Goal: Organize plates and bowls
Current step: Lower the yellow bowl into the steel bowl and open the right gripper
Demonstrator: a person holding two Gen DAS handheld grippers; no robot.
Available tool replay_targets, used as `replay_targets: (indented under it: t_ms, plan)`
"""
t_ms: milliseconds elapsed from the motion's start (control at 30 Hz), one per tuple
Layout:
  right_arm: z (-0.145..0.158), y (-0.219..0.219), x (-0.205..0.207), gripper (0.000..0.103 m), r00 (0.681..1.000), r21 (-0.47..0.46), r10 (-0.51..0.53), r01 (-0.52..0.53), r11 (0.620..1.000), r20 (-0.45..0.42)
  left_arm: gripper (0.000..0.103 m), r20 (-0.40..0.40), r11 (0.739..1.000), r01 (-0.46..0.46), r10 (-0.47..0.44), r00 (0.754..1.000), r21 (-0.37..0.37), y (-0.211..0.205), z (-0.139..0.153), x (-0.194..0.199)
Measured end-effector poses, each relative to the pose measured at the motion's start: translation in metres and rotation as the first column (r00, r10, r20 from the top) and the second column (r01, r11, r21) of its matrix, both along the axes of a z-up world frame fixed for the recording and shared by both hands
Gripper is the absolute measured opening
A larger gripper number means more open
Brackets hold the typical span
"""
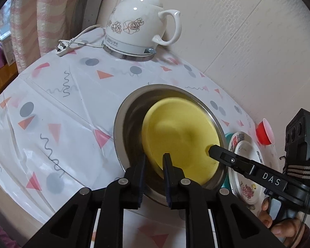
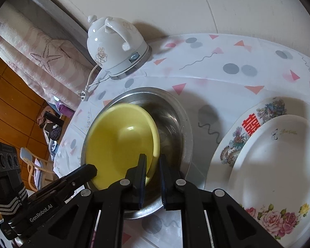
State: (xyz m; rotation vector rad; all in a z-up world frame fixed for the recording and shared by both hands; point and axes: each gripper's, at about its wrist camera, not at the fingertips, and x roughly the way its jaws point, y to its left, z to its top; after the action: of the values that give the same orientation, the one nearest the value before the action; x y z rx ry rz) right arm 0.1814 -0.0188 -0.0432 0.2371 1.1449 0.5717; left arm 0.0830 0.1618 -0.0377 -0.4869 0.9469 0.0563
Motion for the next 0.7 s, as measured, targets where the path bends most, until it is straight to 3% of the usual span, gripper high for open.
replay_targets:
  t_ms: [433, 567, 700]
  plan:
    - [0.002, 0.007, -0.002, 0.014, 0.999, -0.059, 0.039, -0.036, 0.998, 0.038, 0.016, 0.0, 0.999, 0.007, -0.007, 1.0, 0.042, -0.004, 0.002, -0.001]
    - [0.003, 0.021, -0.008, 0.014, 0.993, -0.141, 0.085, -0.072, 0.987, 0.084, 0.016, 0.004, 0.999, -0.002, 0.002, 1.0, 0.05, -0.003, 0.005, -0.002]
    - [0.003, 0.019, -0.011, 0.025, 0.993, -0.112, 0.081, -0.072, 0.991, 0.083, 0.017, 0.005, 0.998, -0.007, 0.006, 1.0, 0.061, -0.004, 0.006, -0.005]
